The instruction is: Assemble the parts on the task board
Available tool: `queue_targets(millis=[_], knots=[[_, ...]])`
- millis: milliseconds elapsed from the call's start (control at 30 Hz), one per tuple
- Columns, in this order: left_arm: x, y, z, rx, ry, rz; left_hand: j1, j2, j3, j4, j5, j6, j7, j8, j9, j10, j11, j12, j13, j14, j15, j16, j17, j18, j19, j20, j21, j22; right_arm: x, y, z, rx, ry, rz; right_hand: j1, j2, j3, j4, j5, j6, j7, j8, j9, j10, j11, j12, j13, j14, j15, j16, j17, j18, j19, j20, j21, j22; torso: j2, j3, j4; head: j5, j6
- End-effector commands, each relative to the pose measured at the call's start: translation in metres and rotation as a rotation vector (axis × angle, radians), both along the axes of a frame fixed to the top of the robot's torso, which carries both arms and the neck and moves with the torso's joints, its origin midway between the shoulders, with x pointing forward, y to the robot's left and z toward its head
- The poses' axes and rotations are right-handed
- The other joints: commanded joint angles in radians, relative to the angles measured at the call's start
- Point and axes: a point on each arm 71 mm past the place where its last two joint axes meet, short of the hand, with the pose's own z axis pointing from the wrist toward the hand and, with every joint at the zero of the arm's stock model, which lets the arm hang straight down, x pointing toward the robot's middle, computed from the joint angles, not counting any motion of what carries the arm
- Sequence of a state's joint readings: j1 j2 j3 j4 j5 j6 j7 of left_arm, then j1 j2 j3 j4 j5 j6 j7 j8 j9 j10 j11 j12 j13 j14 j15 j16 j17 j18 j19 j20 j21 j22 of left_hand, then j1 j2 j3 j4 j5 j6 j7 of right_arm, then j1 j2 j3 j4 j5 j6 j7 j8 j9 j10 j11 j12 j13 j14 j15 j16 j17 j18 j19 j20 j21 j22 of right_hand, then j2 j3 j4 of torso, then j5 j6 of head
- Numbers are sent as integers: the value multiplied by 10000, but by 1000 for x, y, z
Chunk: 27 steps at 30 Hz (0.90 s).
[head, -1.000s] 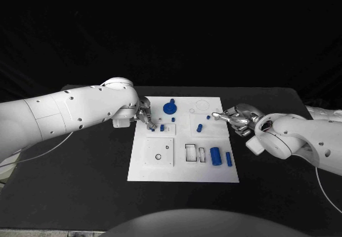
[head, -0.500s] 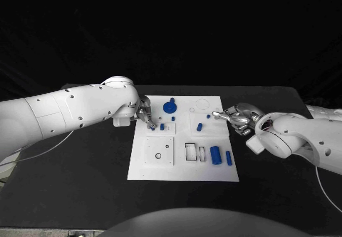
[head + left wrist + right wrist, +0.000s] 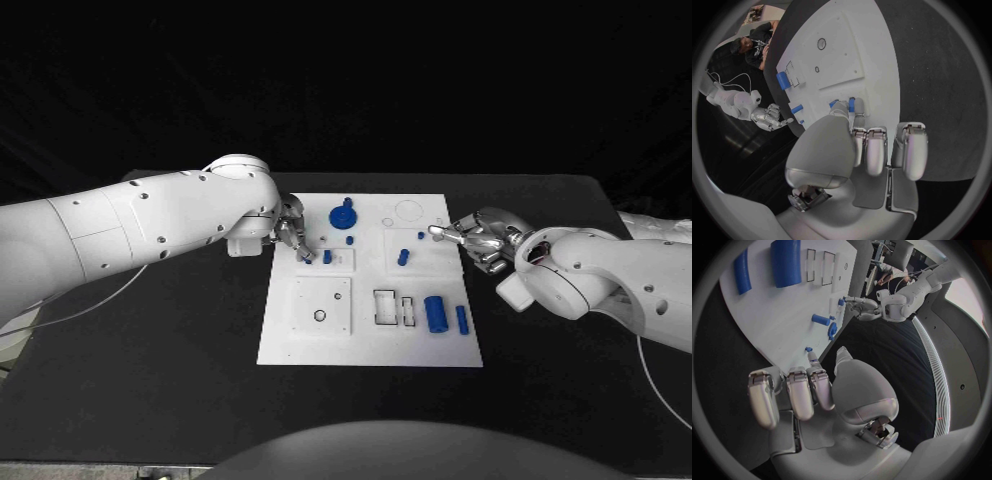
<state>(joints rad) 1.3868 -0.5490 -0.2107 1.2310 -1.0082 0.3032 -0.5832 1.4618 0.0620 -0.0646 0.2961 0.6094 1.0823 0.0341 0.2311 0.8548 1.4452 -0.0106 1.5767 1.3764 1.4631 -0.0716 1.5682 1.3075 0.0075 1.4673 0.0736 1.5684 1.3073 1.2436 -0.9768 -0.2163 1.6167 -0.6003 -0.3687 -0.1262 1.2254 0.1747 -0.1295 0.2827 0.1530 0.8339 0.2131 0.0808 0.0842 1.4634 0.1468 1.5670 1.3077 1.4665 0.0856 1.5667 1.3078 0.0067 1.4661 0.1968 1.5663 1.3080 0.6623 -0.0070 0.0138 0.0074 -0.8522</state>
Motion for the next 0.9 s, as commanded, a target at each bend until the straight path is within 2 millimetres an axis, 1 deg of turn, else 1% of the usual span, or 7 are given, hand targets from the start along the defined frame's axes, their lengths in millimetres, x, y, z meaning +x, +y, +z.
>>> queue_targets(millis=[33,167,233,333,367,433,900], knots=[[-2,-2,-3,81,285,-159,82,142,86,-19,7,-71,-44,36,15,1256,-171,-59,1944,1077,-12,26,2633,-75,1035,70,24,2635,0,1,0,-11,-59,127,17,52,-53,-18,30,-88,116,67,16,1074,66,38,2631,1043,73,41,2630,-67,1047,45,45,2627,3,5,-1,12,13],[-2,-2,-3,107,300,-152,-249,28,78,-20,-134,-105,-34,27,16,1256,-153,-59,1944,1077,46,26,2633,-75,1035,26,24,2635,0,1,0,-11,-49,139,25,66,-73,-12,38,-86,115,74,19,1074,66,38,2631,1043,74,41,2630,-67,1047,46,45,2627,-6,4,-7,25,4],[-2,-1,-3,121,303,-144,-562,-3,7,-17,-609,-105,-29,23,10,1256,-142,-59,1944,1077,77,26,2633,-75,1035,-15,24,2635,0,1,0,-11,-48,141,27,68,-76,-12,38,-77,113,80,22,1074,65,38,2631,1043,74,41,2630,-67,1047,46,45,2627,-5,7,-8,25,8],[-2,-1,-3,133,305,-135,-1076,42,-128,-26,-1920,-67,-49,21,-12,1256,-158,-59,1944,1077,85,26,2633,-75,1035,-67,24,2635,0,1,0,-9,-50,143,27,69,-76,-12,38,-74,112,82,23,1074,65,38,2631,1043,74,41,2630,-67,1047,46,45,2627,1,3,-9,14,4],[-2,-1,-3,135,305,-132,-1187,43,-170,-20,-2192,-61,-49,18,-20,1256,-161,-59,1944,1077,86,26,2633,-75,1035,-78,24,2635,0,1,0,-9,-51,142,27,69,-77,-11,38,-73,112,83,23,1074,65,38,2631,1043,73,41,2630,-67,1047,46,45,2627,1,2,-11,19,2],[-2,-1,-3,148,309,-125,-1291,33,-219,-18,-2413,-56,-51,14,-29,1256,-166,-59,1944,1077,84,26,2633,-75,1035,-88,24,2635,0,1,0,-10,-52,137,27,69,-77,-11,38,-73,112,83,23,1074,65,38,2631,1043,73,41,2630,-67,1047,46,45,2627,-1,3,-8,17,0],[-1,1,-3,186,292,-51,-2320,73,-758,-11,-2535,-34,0,4,-68,1256,-128,-59,1944,1077,100,26,2633,-75,1035,-102,24,2635,-1,0,0,-14,-47,126,28,70,-79,-11,38,-70,111,85,24,1074,64,38,2631,1043,73,41,2630,-67,1047,46,45,2627,-2,-2,0,9,14]])
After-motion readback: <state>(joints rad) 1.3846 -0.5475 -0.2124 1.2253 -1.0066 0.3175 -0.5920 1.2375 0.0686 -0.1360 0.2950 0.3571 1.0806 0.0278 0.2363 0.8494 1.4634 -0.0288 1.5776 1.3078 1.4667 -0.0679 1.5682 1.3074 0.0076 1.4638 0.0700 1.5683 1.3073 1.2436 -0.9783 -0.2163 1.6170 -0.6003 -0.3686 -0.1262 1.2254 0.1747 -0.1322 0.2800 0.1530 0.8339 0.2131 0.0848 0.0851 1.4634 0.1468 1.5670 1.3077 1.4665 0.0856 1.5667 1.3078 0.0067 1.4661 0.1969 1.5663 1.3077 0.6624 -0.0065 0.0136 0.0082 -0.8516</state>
